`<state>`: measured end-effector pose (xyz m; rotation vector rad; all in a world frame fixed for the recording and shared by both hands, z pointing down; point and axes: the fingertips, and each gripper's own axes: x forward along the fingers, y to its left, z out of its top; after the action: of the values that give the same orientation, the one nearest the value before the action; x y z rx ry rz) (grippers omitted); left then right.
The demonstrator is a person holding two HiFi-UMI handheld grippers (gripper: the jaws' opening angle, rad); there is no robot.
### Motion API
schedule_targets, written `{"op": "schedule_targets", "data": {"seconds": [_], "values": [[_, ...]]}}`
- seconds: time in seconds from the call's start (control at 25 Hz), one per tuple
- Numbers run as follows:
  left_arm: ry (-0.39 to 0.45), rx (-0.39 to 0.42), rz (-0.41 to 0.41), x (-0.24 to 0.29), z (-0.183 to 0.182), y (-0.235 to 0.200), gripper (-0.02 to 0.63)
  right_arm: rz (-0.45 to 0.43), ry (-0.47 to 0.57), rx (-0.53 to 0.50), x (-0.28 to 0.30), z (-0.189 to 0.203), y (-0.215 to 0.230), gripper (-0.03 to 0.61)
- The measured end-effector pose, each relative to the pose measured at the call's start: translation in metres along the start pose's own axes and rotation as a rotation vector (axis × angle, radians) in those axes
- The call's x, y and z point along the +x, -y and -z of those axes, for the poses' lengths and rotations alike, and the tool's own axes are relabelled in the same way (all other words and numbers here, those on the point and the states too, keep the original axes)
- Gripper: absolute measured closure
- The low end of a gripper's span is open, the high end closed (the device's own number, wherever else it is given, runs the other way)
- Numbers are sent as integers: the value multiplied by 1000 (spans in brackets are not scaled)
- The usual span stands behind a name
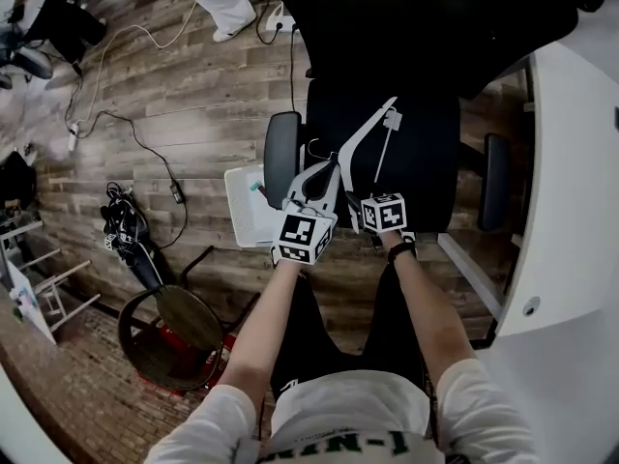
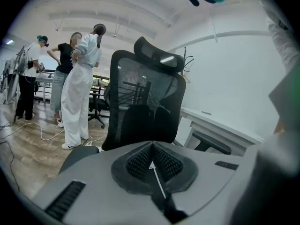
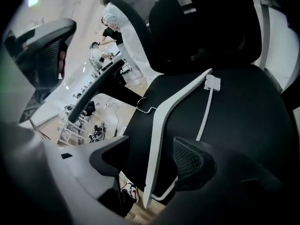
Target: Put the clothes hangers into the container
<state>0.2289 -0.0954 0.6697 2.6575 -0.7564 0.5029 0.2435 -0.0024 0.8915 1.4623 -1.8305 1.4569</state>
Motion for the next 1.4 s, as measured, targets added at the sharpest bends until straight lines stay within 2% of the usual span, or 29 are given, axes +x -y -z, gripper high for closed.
{"op": "schedule_targets", "data": {"seconds": [0.12,0.32,0.44,0.6,0.76,1.0,1.16,1.4], "values": [[0,-4,9,4,5,-4,600,15,-18,-4,27,5,-1,290],[27,-23,2,3,2,-11,601,74,-81,-67,64,18,3,311],[32,-32,0,-2,0,-16,601,148,-87,-82,72,21,11,389],[27,-25,4,-9,3,-20,600,188,-80,-46,66,18,14,445],[21,-3,10,-15,1,-18,601,212,-66,-20,52,22,21,453],[27,-4,5,-25,-4,-7,601,196,-2,3,17,23,18,453],[37,4,15,-34,-10,6,601,172,69,35,-17,15,9,457],[51,11,14,-56,-32,28,601,179,117,78,-81,15,3,457]]}}
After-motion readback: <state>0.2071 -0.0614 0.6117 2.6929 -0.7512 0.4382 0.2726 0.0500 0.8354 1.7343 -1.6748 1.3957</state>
